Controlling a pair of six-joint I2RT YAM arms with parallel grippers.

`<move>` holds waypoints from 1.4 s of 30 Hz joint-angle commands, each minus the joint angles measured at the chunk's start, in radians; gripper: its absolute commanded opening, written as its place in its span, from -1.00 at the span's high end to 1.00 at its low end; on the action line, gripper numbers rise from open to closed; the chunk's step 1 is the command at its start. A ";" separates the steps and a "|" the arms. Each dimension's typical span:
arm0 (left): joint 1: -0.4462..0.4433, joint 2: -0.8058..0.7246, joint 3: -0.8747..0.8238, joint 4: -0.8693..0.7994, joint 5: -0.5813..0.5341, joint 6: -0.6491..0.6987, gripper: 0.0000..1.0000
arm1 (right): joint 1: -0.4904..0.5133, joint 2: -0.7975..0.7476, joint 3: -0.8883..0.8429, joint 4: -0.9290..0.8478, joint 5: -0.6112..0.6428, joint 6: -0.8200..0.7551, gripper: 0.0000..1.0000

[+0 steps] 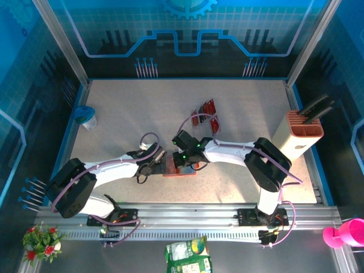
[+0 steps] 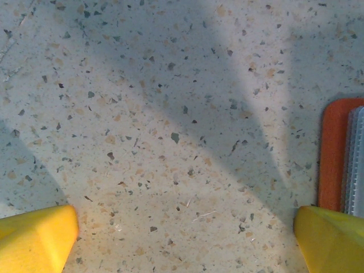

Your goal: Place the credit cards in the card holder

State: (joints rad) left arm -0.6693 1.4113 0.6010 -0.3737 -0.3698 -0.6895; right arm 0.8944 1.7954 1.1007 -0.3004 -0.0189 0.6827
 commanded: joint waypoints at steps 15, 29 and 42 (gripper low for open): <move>0.007 0.050 -0.014 0.052 0.060 0.026 -0.98 | 0.002 0.069 -0.005 0.002 -0.021 0.008 1.00; 0.007 0.056 -0.011 0.056 0.066 0.030 -0.98 | 0.034 0.113 0.032 0.027 -0.069 0.036 1.00; 0.007 0.028 -0.016 0.049 0.071 0.029 -0.99 | 0.000 0.030 -0.034 0.108 -0.135 0.094 1.00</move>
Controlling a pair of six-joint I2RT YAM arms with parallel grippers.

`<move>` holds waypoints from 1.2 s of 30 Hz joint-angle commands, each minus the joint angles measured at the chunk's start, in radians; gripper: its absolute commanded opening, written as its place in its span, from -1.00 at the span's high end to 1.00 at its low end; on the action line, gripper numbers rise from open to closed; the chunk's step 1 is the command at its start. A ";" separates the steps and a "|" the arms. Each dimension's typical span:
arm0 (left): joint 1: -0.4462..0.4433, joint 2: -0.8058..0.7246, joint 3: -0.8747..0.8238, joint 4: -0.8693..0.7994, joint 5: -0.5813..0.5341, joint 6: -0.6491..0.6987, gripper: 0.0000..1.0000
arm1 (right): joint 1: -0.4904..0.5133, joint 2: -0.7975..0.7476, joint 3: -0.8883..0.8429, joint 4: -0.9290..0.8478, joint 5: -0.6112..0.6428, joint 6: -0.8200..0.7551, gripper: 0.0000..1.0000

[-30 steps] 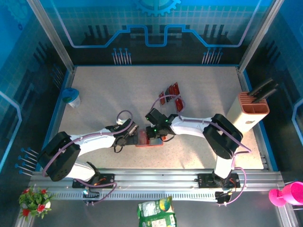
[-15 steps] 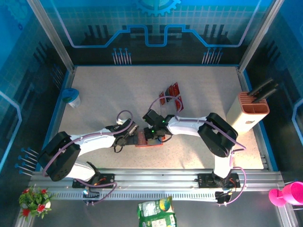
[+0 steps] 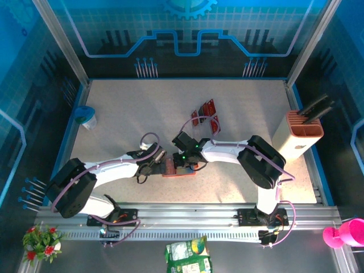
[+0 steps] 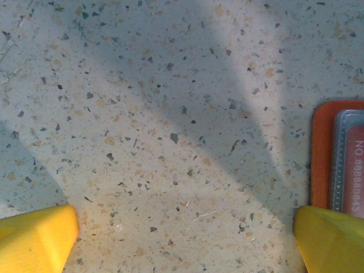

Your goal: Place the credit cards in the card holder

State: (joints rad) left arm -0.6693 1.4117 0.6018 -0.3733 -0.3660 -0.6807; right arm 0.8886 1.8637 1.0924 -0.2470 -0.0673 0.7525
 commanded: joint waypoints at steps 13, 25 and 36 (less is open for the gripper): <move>0.010 -0.164 0.014 -0.012 0.083 0.013 -0.99 | -0.060 -0.254 -0.150 0.011 0.002 -0.007 0.79; 0.032 -0.304 -0.012 0.127 0.229 0.006 -0.99 | -0.079 -0.408 -0.275 0.020 0.060 -0.026 0.65; 0.048 -0.236 -0.071 0.309 0.353 -0.035 -0.99 | -0.045 -0.318 -0.276 0.102 0.020 -0.022 0.88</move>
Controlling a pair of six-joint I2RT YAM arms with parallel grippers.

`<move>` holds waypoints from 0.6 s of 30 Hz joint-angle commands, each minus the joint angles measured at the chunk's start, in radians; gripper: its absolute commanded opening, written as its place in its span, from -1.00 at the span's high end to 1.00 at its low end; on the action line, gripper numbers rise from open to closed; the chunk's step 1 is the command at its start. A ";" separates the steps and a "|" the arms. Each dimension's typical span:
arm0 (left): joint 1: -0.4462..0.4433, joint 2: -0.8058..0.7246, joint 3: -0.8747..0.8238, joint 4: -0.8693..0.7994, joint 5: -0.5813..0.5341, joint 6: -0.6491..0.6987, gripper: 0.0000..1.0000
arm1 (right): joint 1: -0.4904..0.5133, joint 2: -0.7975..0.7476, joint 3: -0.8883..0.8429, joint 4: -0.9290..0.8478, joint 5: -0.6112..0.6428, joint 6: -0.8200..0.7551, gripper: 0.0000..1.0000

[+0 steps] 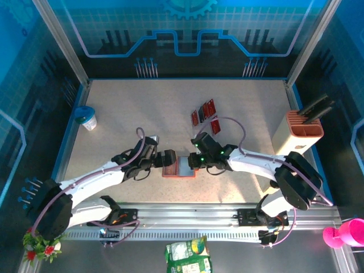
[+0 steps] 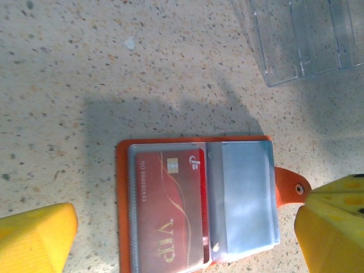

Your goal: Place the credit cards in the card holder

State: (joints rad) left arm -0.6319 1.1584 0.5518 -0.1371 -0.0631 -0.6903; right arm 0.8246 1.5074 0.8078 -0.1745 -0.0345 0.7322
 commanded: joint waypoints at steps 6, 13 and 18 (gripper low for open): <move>0.018 0.050 -0.030 0.117 0.063 -0.036 -0.99 | 0.030 0.107 0.017 0.053 -0.009 -0.001 0.98; 0.026 0.075 -0.044 0.153 0.085 -0.046 -0.99 | 0.020 0.136 -0.012 0.059 0.008 -0.004 1.00; 0.030 0.096 -0.051 0.181 0.107 -0.053 -0.99 | 0.015 0.155 -0.028 0.065 0.011 0.001 1.00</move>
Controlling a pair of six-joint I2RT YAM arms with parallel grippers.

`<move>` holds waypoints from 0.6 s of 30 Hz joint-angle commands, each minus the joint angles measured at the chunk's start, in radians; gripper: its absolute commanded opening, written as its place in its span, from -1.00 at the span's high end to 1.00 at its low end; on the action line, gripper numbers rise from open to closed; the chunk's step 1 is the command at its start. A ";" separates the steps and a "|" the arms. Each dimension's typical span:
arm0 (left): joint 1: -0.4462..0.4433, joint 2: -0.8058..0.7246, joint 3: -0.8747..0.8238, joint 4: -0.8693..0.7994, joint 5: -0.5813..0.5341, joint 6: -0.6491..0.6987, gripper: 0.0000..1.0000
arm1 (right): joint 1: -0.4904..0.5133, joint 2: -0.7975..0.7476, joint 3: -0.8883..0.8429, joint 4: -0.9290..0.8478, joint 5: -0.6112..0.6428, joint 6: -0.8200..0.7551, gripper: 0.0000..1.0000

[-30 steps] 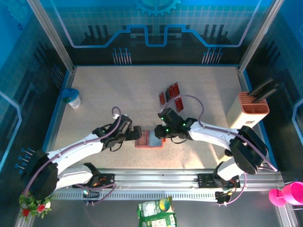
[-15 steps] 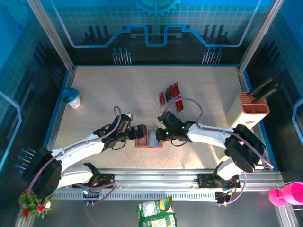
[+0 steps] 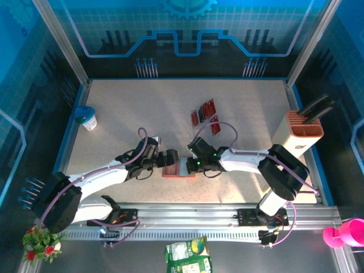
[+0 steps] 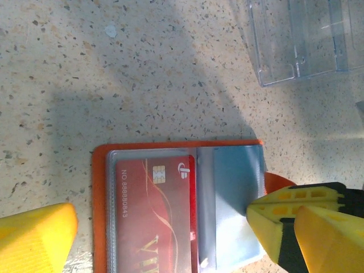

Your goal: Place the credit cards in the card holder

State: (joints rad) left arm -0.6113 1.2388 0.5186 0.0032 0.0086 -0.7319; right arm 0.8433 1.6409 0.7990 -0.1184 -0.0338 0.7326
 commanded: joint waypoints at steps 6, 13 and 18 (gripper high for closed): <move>0.011 0.049 -0.014 0.063 0.062 -0.017 -0.98 | -0.007 0.035 -0.050 0.017 0.011 0.013 1.00; 0.011 0.069 -0.016 0.062 0.048 -0.027 -0.98 | -0.010 0.038 -0.062 0.023 0.011 0.018 1.00; 0.011 0.080 -0.018 0.058 0.036 -0.026 -0.98 | -0.010 0.041 -0.064 0.026 0.009 0.021 1.00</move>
State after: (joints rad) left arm -0.6106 1.3029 0.5186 0.0513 0.0467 -0.7433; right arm 0.8413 1.6482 0.7654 -0.0425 -0.0353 0.7414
